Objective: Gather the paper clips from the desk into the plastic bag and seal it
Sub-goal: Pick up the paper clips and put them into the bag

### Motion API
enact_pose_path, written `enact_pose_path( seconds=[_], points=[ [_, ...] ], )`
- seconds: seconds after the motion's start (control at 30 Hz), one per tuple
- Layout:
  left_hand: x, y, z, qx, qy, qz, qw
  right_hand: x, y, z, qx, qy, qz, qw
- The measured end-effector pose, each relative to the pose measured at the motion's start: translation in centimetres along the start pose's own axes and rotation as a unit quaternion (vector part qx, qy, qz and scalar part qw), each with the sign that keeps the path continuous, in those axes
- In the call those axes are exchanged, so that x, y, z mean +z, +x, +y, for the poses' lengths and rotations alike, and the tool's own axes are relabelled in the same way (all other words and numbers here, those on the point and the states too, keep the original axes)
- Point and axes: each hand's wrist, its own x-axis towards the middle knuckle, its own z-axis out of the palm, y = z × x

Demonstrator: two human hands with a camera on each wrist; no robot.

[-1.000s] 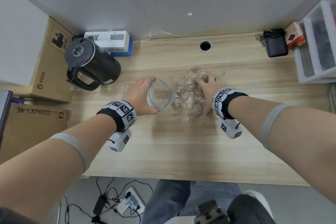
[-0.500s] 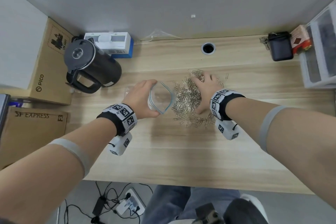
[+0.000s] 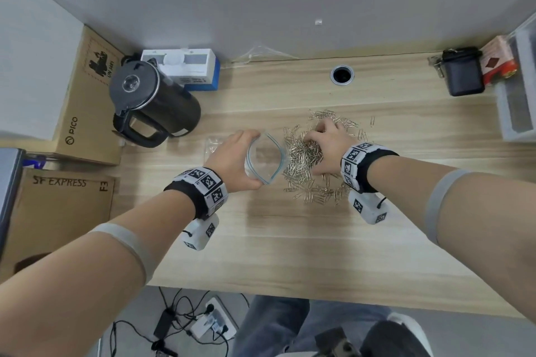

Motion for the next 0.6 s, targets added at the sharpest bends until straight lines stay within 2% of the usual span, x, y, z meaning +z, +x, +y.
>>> enact_pose_path(
  seconds=[0.3, 0.47, 0.6],
  points=[
    [0.8, -0.9, 0.6, -0.037, -0.016, 0.004, 0.999, 1.2, -0.3, -1.8, -0.004, -0.059, -0.002, 0.998],
    [0.9, -1.5, 0.9, -0.047, -0.018, 0.000, 0.999, 1.5, -0.5, -2.1, -0.014, -0.010, 0.016, 1.000],
    [0.9, -1.9, 1.1, -0.051, -0.026, -0.002, 0.998, 2.1, -0.8, -1.4, 0.009, 0.041, 0.025, 0.999]
  ],
)
